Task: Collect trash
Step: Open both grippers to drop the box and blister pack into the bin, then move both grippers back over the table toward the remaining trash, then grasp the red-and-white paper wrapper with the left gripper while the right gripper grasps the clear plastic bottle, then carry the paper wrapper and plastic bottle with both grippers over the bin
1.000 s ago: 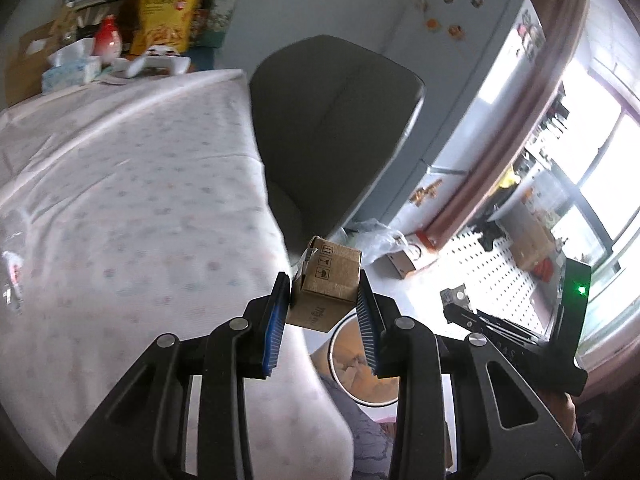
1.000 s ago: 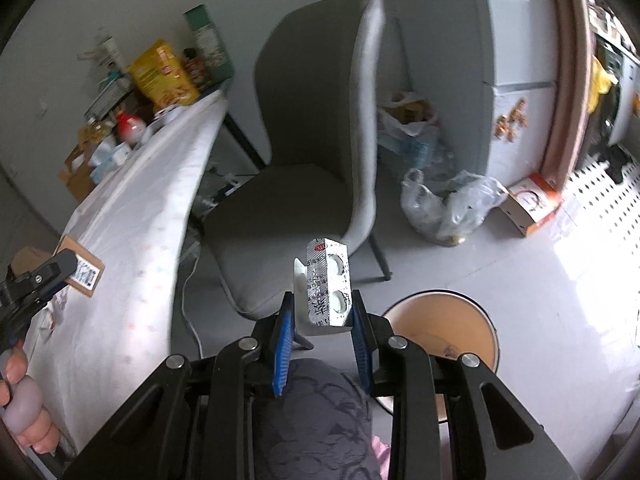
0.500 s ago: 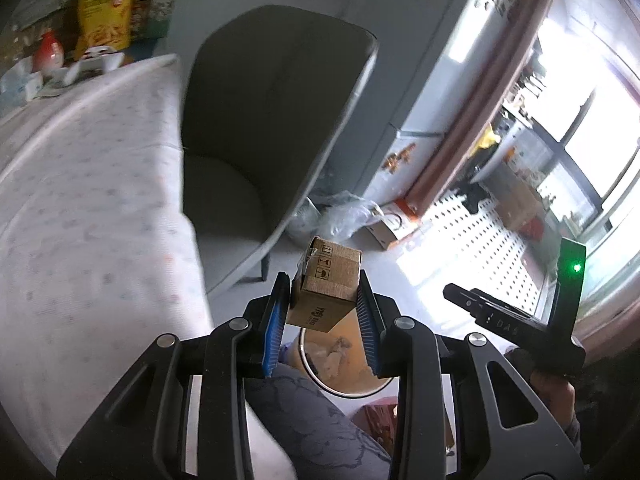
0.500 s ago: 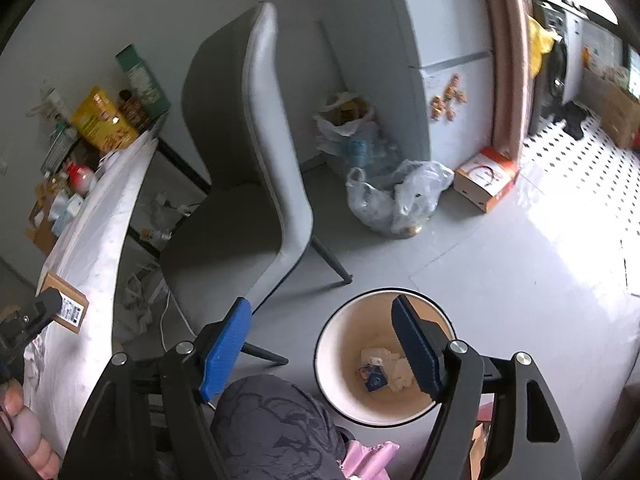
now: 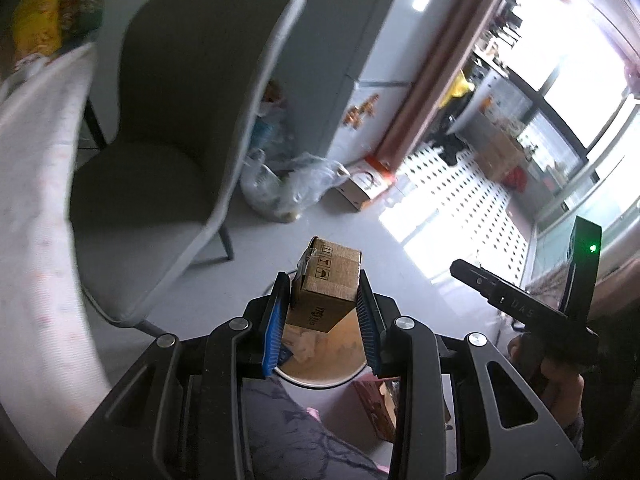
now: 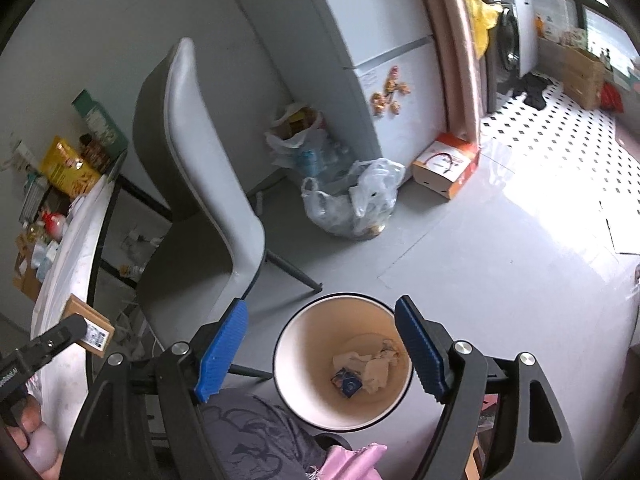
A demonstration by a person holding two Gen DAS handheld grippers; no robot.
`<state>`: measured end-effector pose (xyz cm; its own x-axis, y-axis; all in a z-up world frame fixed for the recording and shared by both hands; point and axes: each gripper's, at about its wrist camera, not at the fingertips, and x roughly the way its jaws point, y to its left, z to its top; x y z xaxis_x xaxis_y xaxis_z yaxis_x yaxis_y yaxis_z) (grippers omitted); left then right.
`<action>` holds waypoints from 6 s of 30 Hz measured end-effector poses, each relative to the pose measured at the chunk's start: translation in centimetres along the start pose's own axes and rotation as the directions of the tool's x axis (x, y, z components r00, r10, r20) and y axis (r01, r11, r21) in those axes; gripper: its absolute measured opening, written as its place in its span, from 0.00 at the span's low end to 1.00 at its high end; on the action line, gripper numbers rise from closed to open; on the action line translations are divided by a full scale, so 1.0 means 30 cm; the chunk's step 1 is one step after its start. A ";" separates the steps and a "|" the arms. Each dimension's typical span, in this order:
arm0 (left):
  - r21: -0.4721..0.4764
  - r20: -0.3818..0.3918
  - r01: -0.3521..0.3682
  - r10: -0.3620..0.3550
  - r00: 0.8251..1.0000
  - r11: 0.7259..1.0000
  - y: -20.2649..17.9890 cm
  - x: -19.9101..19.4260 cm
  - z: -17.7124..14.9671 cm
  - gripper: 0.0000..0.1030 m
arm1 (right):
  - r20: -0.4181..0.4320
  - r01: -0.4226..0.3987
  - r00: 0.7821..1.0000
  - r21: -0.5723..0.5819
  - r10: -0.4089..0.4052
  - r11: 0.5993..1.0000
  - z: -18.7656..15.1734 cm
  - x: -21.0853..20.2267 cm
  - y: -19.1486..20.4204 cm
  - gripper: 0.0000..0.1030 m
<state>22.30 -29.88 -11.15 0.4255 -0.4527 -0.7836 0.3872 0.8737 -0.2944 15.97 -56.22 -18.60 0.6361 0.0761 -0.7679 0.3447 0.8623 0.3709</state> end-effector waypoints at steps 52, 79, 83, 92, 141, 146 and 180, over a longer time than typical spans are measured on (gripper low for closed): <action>-0.374 0.463 -0.173 0.346 0.816 0.911 0.559 -0.755 -0.298 0.94 | 0.035 -0.203 0.972 -0.381 0.233 0.902 -0.125 -0.165 0.785 0.93; -0.626 0.358 -0.253 0.560 0.747 0.738 0.893 -0.969 -0.649 0.94 | -0.108 -0.363 0.922 -0.574 0.371 0.734 -0.325 -0.186 1.242 0.93; -0.637 0.352 -0.225 0.538 0.766 0.737 0.934 -0.973 -0.683 0.94 | -0.155 -0.397 0.912 -0.568 0.380 0.721 -0.356 -0.175 1.277 0.93; -0.682 0.290 -0.230 0.545 0.787 0.694 1.019 -0.946 -0.697 0.75 | -0.187 -0.424 0.899 -0.600 0.397 0.678 -0.408 -0.181 1.325 0.93; -0.750 0.287 -0.221 0.608 0.740 0.624 1.085 -1.084 -0.752 0.49 | -0.363 -0.544 0.834 -0.668 0.415 0.508 -0.608 -0.120 1.664 0.92; -0.776 0.293 -0.213 0.638 0.712 0.594 1.100 -1.142 -0.792 0.49 | -0.425 -0.577 0.815 -0.658 0.392 0.485 -0.665 -0.072 1.754 0.84; -0.689 0.364 -0.178 0.548 0.753 0.702 1.002 -1.064 -0.657 0.49 | -0.378 -0.575 0.817 -0.590 0.435 0.567 -0.508 -0.158 1.544 0.26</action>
<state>4.24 14.35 -5.79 0.8304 0.0729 -0.5525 -0.3675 0.8169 -0.4446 18.39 -9.02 -5.74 0.4091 0.6267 -0.6632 -0.5774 0.7406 0.3436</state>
